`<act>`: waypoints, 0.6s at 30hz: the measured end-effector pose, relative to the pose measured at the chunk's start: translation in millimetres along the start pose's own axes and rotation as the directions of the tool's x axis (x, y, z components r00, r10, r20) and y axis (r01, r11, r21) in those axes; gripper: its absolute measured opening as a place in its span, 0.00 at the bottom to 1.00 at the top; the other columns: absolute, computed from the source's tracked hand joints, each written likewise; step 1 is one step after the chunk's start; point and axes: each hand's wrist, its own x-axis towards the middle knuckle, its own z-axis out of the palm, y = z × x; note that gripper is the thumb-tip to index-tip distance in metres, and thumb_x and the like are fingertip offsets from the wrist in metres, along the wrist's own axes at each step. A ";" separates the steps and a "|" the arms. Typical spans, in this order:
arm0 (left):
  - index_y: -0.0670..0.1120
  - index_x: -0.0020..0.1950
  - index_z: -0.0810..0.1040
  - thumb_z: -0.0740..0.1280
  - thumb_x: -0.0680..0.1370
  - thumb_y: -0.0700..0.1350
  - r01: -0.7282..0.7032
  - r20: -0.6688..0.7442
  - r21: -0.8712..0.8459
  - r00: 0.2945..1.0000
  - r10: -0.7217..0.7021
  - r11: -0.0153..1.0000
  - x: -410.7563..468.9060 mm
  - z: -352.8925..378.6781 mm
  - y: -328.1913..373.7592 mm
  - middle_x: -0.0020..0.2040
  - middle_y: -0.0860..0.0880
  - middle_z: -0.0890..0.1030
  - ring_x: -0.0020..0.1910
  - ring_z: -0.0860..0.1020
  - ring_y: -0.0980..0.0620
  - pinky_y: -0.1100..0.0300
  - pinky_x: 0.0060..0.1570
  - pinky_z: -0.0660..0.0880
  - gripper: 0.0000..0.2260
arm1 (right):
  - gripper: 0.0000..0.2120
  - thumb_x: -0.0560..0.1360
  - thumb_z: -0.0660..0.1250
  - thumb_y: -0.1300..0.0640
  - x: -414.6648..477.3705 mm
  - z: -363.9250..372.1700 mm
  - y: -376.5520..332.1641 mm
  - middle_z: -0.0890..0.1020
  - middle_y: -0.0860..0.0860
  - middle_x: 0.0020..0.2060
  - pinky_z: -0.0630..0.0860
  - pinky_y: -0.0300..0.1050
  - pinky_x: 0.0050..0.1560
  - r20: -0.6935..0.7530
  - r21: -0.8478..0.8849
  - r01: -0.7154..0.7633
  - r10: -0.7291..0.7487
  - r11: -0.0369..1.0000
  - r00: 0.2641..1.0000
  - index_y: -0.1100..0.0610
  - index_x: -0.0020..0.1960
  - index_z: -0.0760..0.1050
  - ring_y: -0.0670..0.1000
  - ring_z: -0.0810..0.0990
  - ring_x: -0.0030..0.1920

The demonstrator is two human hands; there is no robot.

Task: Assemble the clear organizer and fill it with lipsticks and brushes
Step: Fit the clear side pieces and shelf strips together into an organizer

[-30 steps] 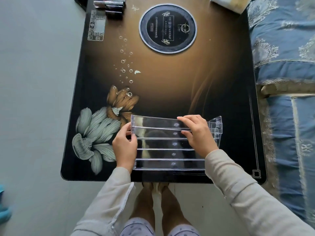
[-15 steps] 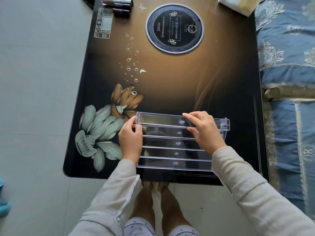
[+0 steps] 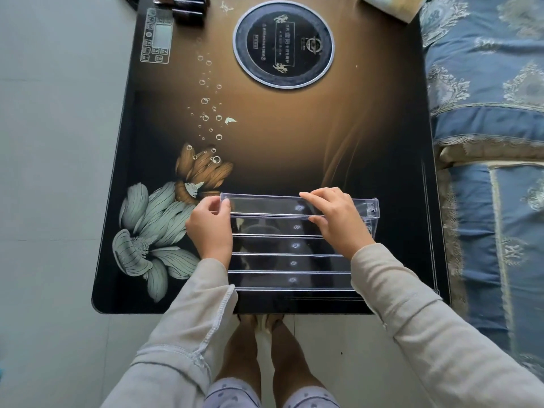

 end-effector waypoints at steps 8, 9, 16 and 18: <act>0.41 0.44 0.81 0.66 0.74 0.43 -0.070 -0.015 0.057 0.997 0.070 0.996 0.9 3.6 -0.5 0.41 0.42 0.84 0.42 0.80 0.43 0.60 0.42 0.69 0.06 | 0.22 0.70 0.69 0.65 -2.7 0.8 -0.6 0.80 0.56 0.54 0.69 0.49 0.58 -0.010 0.013 -0.021 0.022 1.000 1.000 0.58 0.64 0.74 0.58 0.76 0.55; 0.41 0.44 0.81 0.66 0.74 0.43 -0.077 -0.016 0.058 0.997 0.078 0.995 0.6 4.2 -0.6 0.41 0.42 0.84 0.42 0.80 0.43 0.60 0.42 0.69 0.07 | 0.22 0.70 0.69 0.64 -2.8 0.7 0.2 0.80 0.56 0.54 0.68 0.49 0.58 -0.009 0.018 -0.024 0.024 1.000 1.000 0.58 0.64 0.74 0.58 0.76 0.55; 0.40 0.44 0.81 0.66 0.75 0.42 -0.102 -0.035 0.064 0.994 0.104 0.993 -0.6 7.7 -1.8 0.41 0.40 0.84 0.41 0.80 0.42 0.60 0.42 0.68 0.07 | 0.22 0.69 0.69 0.64 -4.0 -0.4 3.9 0.81 0.56 0.54 0.68 0.49 0.58 -0.008 0.045 -0.026 0.027 0.999 1.000 0.58 0.63 0.74 0.58 0.76 0.55; 0.39 0.44 0.80 0.66 0.75 0.42 -0.105 -0.036 0.066 0.994 0.108 0.992 -0.7 8.4 -2.3 0.41 0.40 0.84 0.41 0.80 0.42 0.60 0.42 0.69 0.07 | 0.22 0.69 0.69 0.64 -5.2 0.2 2.6 0.81 0.56 0.54 0.69 0.49 0.58 -0.015 0.045 -0.030 0.031 0.999 0.999 0.58 0.63 0.75 0.58 0.76 0.55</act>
